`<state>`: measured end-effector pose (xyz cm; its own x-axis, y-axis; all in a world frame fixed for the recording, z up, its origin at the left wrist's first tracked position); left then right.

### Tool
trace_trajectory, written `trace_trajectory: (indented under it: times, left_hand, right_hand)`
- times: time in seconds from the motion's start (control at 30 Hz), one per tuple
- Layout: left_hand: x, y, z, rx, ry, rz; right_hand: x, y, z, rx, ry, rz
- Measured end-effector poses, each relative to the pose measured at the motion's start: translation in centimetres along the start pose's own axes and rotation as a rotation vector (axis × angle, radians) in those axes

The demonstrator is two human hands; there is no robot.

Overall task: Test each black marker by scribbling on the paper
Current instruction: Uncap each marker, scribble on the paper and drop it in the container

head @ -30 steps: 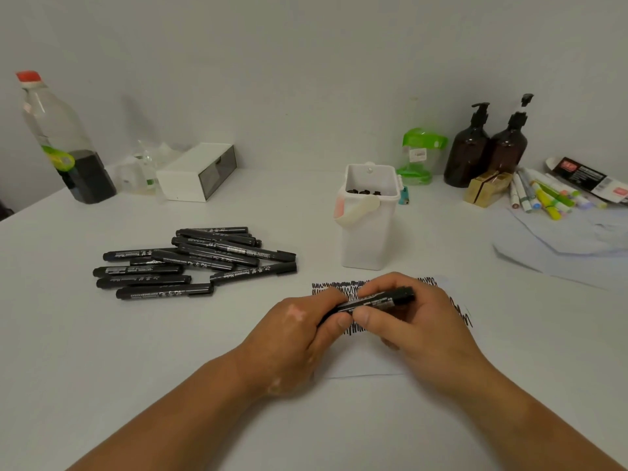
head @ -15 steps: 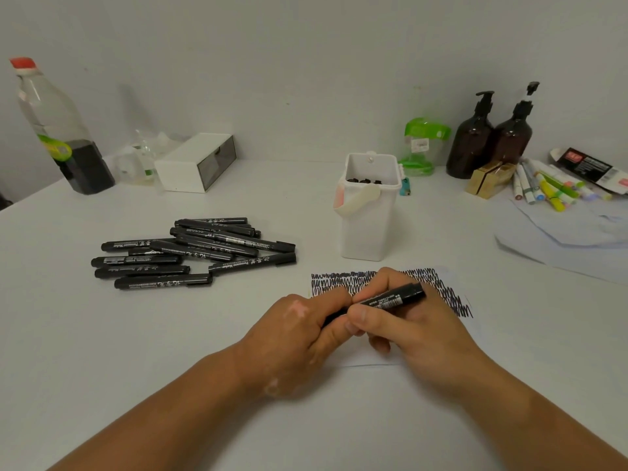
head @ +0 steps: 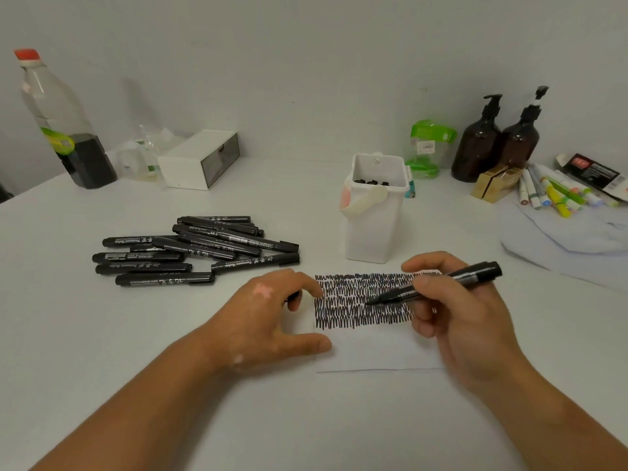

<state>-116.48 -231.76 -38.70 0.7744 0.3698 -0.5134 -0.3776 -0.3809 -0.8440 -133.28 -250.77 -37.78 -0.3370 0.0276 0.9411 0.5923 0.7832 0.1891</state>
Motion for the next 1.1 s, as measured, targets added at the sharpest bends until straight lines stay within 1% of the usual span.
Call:
trace_trajectory:
  times: [0.13,0.23,0.3,0.5,0.77,0.93,1.1]
  left_hand:
    - [0.6,0.5,0.0,0.097,-0.019,-0.135]
    - [-0.1,1.2,-0.2,0.113,-0.03,-0.209]
    - [-0.5,1.5,-0.2,0.116,-0.034,-0.229]
    - [-0.8,1.6,-0.2,0.136,-0.057,-0.239]
    - [-0.8,1.6,-0.2,0.139,-0.068,-0.229]
    - [-0.7,1.6,-0.2,0.144,-0.07,-0.23]
    - [-0.9,1.5,-0.2,0.144,-0.072,-0.221]
  right_hand:
    - [0.0,0.7,0.5,0.107,0.079,0.054]
    - [-0.3,2.1,1.2,0.188,0.077,0.216]
    - [-0.7,2.8,1.5,0.211,0.09,0.297]
    - [-1.5,3.0,1.5,0.243,0.119,0.444]
    - [-1.8,3.0,1.5,0.266,0.099,0.524]
    - [-1.6,2.9,1.5,0.317,0.097,0.608]
    - [-1.7,2.9,1.4,0.252,0.105,0.565]
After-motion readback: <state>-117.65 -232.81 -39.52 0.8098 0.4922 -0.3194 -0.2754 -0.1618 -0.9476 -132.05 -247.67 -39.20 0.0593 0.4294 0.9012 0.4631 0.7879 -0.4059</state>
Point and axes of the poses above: each hand's wrist, its own z-axis away from the middle knuckle, its own y-axis out of the palm, x = y × z, the point moved 1 cm from there along -z, towards the middle knuckle, and after that the axes turned 8 degrees about -y, right-handed, at the moved point
